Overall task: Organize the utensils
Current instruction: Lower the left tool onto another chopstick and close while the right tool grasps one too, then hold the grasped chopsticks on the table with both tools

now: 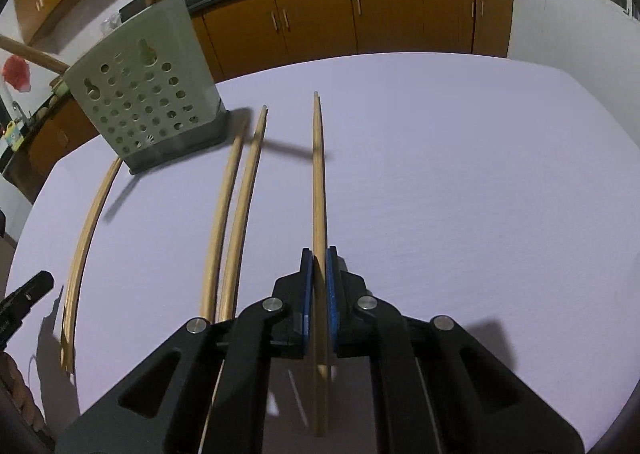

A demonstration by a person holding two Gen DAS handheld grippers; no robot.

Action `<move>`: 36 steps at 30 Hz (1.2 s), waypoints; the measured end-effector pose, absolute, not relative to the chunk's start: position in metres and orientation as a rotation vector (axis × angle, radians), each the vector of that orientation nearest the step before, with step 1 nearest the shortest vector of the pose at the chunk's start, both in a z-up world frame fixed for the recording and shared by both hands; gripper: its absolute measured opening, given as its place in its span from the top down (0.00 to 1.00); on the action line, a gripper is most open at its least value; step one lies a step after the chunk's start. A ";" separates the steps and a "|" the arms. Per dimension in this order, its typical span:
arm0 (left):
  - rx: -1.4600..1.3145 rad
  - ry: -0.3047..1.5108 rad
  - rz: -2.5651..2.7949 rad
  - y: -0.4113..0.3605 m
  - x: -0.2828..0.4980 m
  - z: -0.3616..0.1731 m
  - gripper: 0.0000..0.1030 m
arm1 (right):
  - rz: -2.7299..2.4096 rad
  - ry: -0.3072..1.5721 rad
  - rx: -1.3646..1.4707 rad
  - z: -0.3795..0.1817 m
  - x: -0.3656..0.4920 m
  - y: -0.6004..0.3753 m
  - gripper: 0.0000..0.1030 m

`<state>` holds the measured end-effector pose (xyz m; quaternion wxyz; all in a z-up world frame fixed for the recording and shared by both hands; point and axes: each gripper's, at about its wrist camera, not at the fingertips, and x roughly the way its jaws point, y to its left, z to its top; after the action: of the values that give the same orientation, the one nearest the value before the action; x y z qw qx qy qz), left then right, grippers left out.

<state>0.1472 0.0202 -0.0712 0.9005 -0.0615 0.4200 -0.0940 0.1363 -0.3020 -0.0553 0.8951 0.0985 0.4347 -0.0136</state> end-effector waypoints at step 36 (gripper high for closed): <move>-0.033 0.897 0.058 0.059 0.186 -0.083 0.89 | -0.103 0.879 0.127 -0.058 0.144 -0.325 0.93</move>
<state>0.1858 0.0588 -0.0829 0.9006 -0.0157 0.4334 0.0282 0.1444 -0.3248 -0.0583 0.9017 0.0613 0.4251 -0.0497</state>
